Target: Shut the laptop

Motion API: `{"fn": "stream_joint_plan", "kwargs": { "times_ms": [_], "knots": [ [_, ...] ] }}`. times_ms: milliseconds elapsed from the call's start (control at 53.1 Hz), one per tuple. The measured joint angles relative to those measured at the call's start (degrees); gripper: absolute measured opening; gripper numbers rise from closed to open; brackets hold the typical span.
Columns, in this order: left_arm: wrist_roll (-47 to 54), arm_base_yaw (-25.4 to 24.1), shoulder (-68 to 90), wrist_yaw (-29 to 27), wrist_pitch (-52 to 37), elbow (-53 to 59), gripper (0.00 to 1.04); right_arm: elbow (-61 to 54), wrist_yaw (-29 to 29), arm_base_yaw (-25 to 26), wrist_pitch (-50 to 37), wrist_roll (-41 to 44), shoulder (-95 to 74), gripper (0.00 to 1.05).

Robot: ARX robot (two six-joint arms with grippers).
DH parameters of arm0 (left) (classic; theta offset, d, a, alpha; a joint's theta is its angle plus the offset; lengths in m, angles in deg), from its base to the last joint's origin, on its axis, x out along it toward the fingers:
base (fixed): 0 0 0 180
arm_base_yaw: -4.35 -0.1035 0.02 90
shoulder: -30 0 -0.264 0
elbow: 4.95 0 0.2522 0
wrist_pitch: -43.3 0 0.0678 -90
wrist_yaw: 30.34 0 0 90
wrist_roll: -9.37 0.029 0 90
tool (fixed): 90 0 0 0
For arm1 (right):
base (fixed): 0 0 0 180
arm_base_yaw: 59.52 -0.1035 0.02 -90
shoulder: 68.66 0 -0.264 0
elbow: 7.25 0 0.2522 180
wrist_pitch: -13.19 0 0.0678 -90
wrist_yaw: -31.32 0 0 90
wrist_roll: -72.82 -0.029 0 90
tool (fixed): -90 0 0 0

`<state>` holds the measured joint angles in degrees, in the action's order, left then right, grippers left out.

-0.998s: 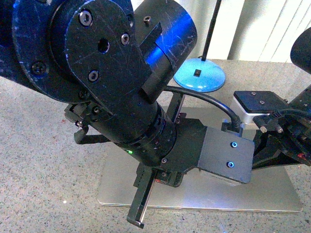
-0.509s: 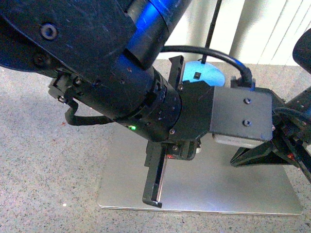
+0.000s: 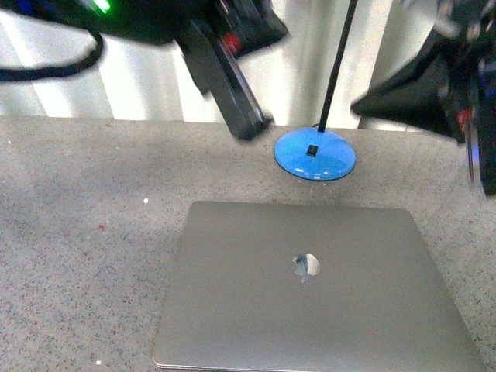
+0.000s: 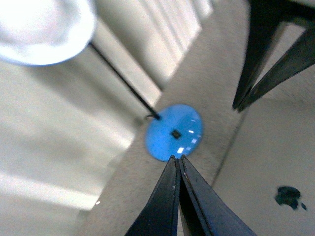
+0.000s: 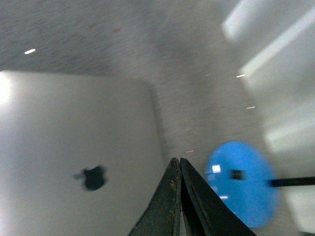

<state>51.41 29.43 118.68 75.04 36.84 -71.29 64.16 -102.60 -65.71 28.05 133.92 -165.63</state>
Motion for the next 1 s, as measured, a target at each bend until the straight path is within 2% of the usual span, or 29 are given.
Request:
{"fn": "stream_joint_plan", "kwargs": {
  "times_ms": [38, 188, 339, 471, 509, 565, 603, 659, 716, 810, 998],
  "knots": [
    [-4.02, -1.68, -2.80, -0.98, -1.53, 1.16, 0.04, -1.64, 2.45, 0.02, -7.78, -5.57, 3.30, 0.03],
    [-20.13, -10.51, -14.62, -4.90, -5.49, 7.82, 0.04, -7.28, 11.54, 0.22, -26.67, -22.03, 13.33, 0.03],
    [-28.00, -17.00, -23.12, -6.60, -4.81, 12.39, 0.04, -11.72, 17.86, 1.33, -34.03, -31.32, 22.38, 0.03],
    [-35.12, -24.11, -31.98, -5.88, -2.43, 17.64, 0.04, -15.17, 21.53, 3.96, -36.61, -36.92, 29.38, 0.03],
    [-36.50, -24.87, -34.01, -7.45, -1.60, 19.02, 0.04, -16.22, 22.56, 5.20, -37.44, -38.05, 31.19, 0.03],
    [-39.01, -25.16, -38.49, -13.79, -1.27, 22.99, 0.04, -17.38, 23.47, 6.97, -38.27, -39.58, 33.11, 0.03],
    [-39.74, -25.24, -40.96, -15.15, -1.20, 25.53, 0.04, -17.79, 24.41, 8.00, -38.16, -41.05, 34.05, 0.03],
    [-40.79, -25.22, -46.84, -15.41, -1.18, 32.26, 0.04, -17.86, 37.46, 7.19, -26.71, -49.16, 38.03, 0.03],
    [-41.07, -25.07, -49.16, -15.28, -1.51, 35.28, 0.04, -20.94, 42.66, 6.73, -22.62, -54.21, 40.87, 0.03],
    [-41.27, -25.07, -51.06, -15.30, -2.01, 37.66, 0.04, -26.36, 43.67, 6.47, -23.74, -57.83, 43.60, 0.03],
    [-41.70, -25.07, -55.52, -15.39, -2.32, 42.45, 0.04, -35.76, 43.69, 6.40, -27.26, -59.91, 48.65, 0.03]
  ]
}}
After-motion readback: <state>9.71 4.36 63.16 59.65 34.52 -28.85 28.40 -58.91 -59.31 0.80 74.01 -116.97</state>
